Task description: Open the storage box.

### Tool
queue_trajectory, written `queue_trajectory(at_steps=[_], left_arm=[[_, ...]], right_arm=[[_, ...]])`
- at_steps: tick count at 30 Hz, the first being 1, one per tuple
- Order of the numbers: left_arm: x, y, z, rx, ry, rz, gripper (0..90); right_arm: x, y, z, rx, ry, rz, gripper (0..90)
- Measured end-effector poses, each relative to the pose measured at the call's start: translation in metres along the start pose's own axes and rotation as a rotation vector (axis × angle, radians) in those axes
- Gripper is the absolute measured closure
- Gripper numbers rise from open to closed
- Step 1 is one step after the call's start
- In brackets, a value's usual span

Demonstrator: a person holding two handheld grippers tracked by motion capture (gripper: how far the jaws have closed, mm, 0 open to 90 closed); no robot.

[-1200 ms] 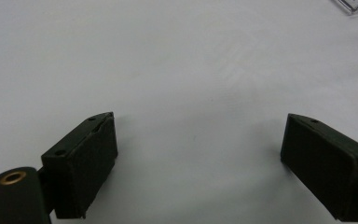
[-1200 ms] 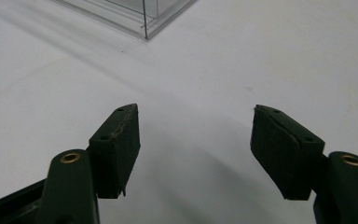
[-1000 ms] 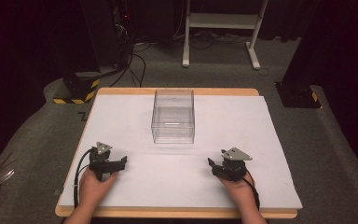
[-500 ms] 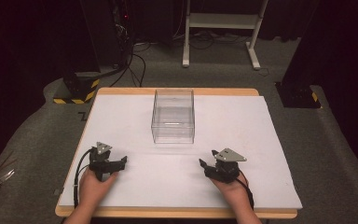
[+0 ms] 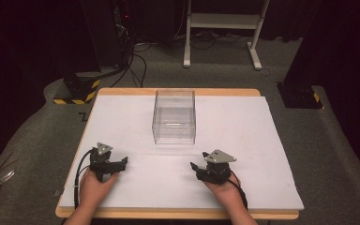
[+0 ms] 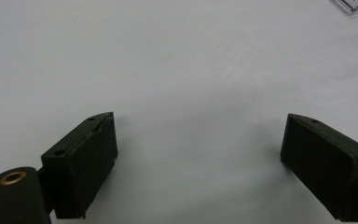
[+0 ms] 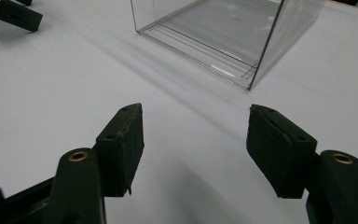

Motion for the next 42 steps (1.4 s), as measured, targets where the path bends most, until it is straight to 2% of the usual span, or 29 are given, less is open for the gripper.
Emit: queue_trajectory(at_steps=[8, 16, 27, 33, 42], left_arm=[[0.000, 0.000, 0.000, 0.000, 0.001, 0.000, 11.1], [0.000, 0.000, 0.000, 0.000, 0.000, 0.000, 11.1], [0.000, 0.000, 0.000, 0.000, 0.000, 0.001, 11.1], [0.000, 0.000, 0.000, 0.001, 0.000, 0.001, 11.2], [0.000, 0.000, 0.000, 0.000, 0.000, 0.001, 11.2]], right_arm=[[0.011, -0.003, 0.007, 0.012, 0.007, -0.021, 36.5], [0.023, -0.002, 0.019, 0.041, 0.018, 0.030, 38.2], [0.043, -0.002, 0.040, 0.047, 0.015, 0.050, 39.6], [0.053, -0.001, 0.049, 0.045, 0.037, 0.069, 39.8], [0.068, -0.002, 0.060, 0.036, 0.064, 0.058, 37.1]])
Point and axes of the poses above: each handheld gripper's, and its own axes: z roughly forward along the jaws, x roughly out of its top, y roughly to its right, the point moved 8 cm from there along z, roughly forward along the jaws
